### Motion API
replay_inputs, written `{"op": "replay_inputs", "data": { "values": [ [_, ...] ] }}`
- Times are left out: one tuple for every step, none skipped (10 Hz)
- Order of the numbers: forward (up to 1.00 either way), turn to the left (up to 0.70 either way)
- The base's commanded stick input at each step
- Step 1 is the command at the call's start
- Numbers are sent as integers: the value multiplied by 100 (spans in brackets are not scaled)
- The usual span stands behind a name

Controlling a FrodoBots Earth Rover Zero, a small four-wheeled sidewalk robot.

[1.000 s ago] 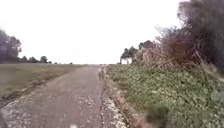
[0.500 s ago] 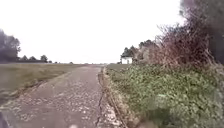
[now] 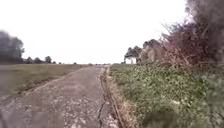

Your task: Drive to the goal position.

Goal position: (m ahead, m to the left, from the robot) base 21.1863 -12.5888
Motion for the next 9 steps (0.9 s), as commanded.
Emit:
{"op": "replay_inputs", "data": {
  "values": [
    [70,34],
    [70,32],
    [70,31],
    [70,13],
    [70,3],
    [70,2],
    [70,0],
    [70,0],
    [70,0]
  ]
}}
